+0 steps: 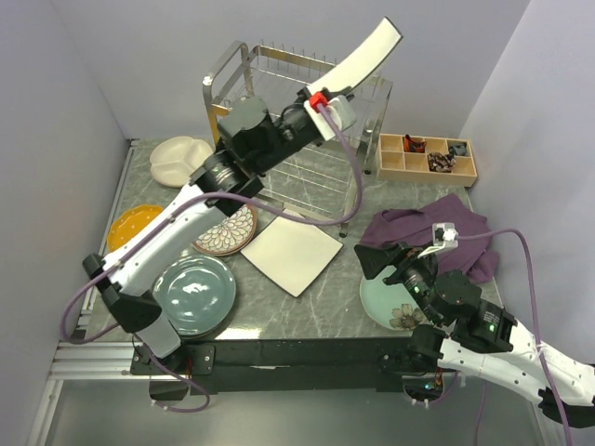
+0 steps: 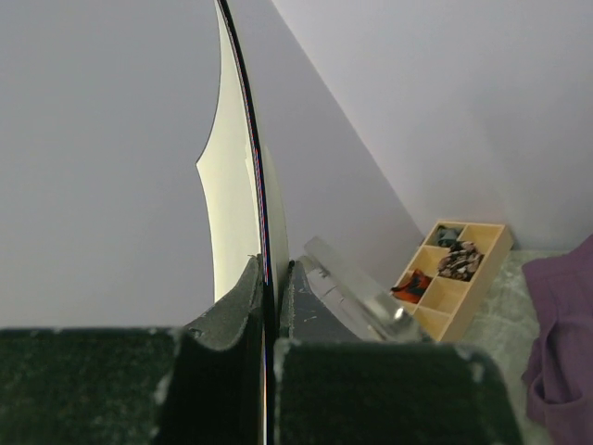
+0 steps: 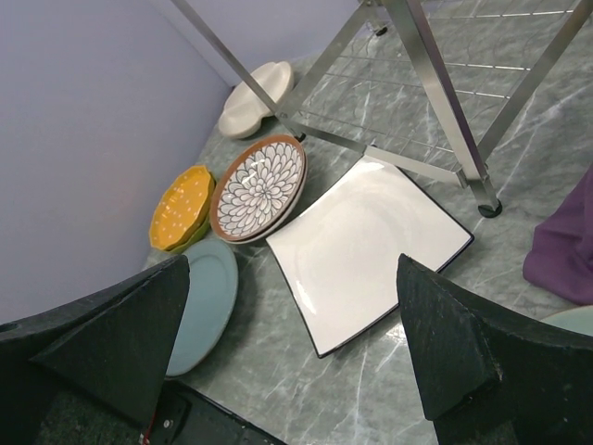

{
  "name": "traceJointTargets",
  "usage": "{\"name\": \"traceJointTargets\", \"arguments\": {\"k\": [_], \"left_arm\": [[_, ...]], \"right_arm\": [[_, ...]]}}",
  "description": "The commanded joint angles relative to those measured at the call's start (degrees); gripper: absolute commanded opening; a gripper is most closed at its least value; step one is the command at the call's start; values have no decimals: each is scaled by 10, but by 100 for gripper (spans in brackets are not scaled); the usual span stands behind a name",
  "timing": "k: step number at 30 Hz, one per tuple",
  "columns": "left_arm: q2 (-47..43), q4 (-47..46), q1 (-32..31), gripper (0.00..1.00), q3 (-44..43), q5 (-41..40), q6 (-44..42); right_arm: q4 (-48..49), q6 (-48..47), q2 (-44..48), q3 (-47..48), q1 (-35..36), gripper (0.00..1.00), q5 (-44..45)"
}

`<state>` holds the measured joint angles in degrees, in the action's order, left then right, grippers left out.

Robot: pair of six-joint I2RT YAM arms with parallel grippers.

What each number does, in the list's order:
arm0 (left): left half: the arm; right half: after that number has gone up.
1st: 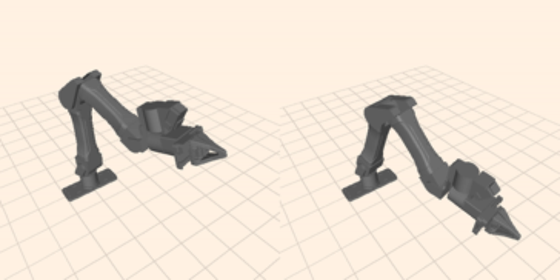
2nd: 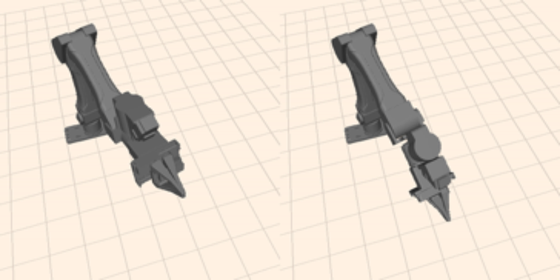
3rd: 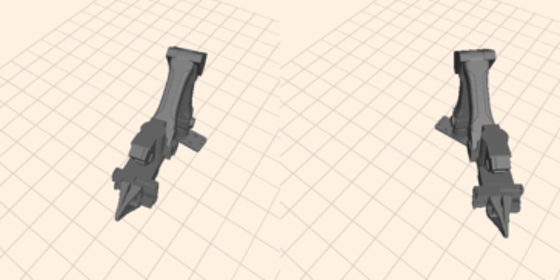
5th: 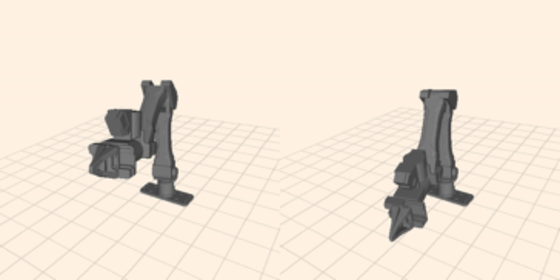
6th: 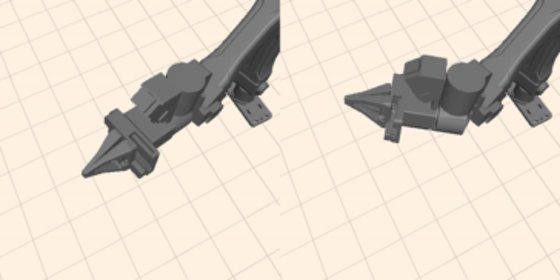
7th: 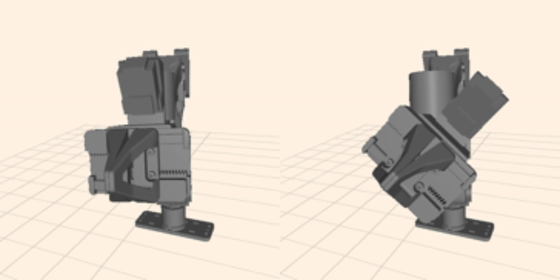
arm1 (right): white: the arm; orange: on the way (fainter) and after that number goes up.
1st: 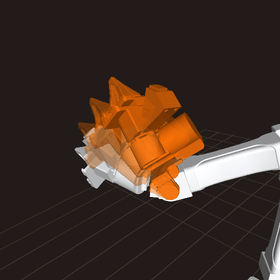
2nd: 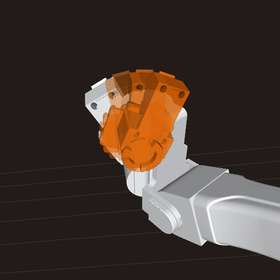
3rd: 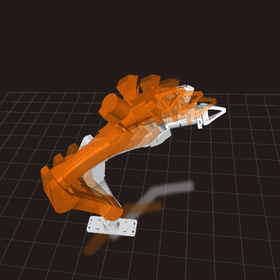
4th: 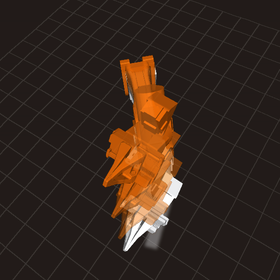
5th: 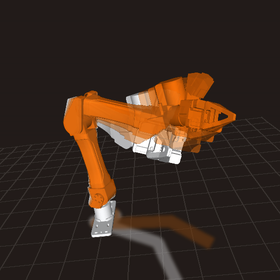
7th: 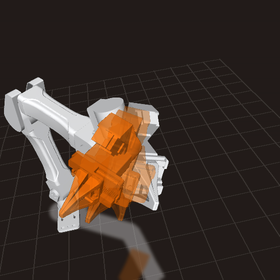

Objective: Unload the plates from the dish rack
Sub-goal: Unload the plate from the dish rack.

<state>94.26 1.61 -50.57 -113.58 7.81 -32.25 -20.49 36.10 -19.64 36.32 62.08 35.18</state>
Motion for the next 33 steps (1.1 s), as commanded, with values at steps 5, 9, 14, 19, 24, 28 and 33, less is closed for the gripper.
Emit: {"name": "traceJointTargets", "arguments": {"k": [5, 9, 14, 19, 24, 28, 33], "left_arm": [[-121, -81, -42, 1, 16, -106, -208], [-170, -85, -102, 1, 71, -204, -277], [-230, -125, -216, 1, 179, -387, -368], [-285, -186, -288, 1, 290, -515, -398], [-312, -259, -356, 1, 411, -636, -423], [-337, -288, -398, 1, 463, -688, -406], [-346, -287, -422, 1, 537, -728, -365]], "right_arm": [[25, -7, -8, 2, -1, 98, 11], [26, -11, -5, 2, 0, 98, 7], [26, -6, 10, 1, 0, 98, -12], [3, 5, 34, 10, 0, 98, -27], [-33, 34, 57, 25, 0, 98, -42], [-53, 70, 79, 31, -1, 97, -44], [-35, 123, 84, 26, 0, 96, -54]]}}
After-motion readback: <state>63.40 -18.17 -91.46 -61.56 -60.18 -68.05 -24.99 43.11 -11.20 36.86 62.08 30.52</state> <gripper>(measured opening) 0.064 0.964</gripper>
